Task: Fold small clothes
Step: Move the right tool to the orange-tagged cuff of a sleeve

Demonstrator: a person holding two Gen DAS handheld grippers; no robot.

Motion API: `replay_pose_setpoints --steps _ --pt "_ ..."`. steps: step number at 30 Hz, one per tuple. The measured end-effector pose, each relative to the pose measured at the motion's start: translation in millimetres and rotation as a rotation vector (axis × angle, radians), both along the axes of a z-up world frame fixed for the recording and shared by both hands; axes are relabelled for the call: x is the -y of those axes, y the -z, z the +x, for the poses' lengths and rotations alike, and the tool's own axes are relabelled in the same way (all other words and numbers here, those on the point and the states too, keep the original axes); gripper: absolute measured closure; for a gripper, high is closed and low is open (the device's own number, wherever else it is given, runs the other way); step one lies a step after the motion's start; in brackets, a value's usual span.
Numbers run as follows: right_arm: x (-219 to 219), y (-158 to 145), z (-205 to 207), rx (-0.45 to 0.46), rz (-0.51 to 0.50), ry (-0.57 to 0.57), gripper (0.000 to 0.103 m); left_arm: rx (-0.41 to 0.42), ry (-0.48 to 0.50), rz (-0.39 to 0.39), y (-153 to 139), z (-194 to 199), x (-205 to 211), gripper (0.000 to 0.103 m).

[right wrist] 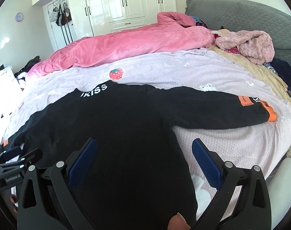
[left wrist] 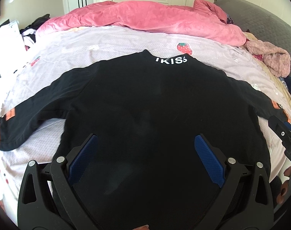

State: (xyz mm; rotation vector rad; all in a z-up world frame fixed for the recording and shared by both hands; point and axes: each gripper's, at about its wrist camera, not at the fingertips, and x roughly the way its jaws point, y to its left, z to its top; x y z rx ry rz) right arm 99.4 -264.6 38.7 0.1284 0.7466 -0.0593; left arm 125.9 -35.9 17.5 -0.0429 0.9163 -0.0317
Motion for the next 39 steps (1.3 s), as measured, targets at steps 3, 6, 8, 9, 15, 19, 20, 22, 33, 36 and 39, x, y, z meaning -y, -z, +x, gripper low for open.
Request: replay_pose_setpoints --steps 3,6,8,9,15,19,20,22,33,36,39 --pt "4.0 0.2 12.5 -0.007 0.019 0.024 0.004 -0.005 0.007 -0.003 0.8 12.3 7.2 0.008" --pt "9.9 0.3 28.6 -0.026 0.049 0.063 0.004 -0.008 0.016 -0.018 0.4 24.9 13.3 0.008" --pt "13.9 0.2 39.5 -0.04 0.062 0.08 0.004 -0.017 0.019 -0.027 0.9 34.7 16.1 0.008" --pt "17.0 -0.4 45.7 -0.042 0.064 0.093 0.004 -0.017 0.02 -0.033 0.3 40.3 17.6 0.008" --pt "52.4 0.6 74.9 -0.043 0.114 0.197 0.004 -0.015 0.021 -0.042 -1.3 67.4 27.5 0.008" --pt "75.3 2.8 80.3 -0.027 0.106 0.264 0.004 -0.013 0.031 -0.031 1.0 82.0 37.7 0.008" --pt "79.1 3.6 79.6 -0.024 0.101 0.275 0.004 -0.017 0.033 -0.028 2.4 84.5 39.3 0.008" --pt "93.2 8.0 78.2 -0.02 0.1 0.307 0.004 -0.026 0.037 -0.025 6.8 91.9 44.3 0.008" --pt "159.9 32.7 60.6 -0.035 0.142 0.476 0.004 -0.054 0.042 -0.028 25.5 112.8 64.6 0.008" --pt "177.8 36.7 54.2 -0.039 0.162 0.527 0.004 -0.051 0.05 -0.019 27.2 115.6 72.0 0.008" --pt "197.0 42.4 47.6 -0.048 0.191 0.582 0.004 -0.048 0.068 -0.018 28.0 118.0 80.0 0.008"
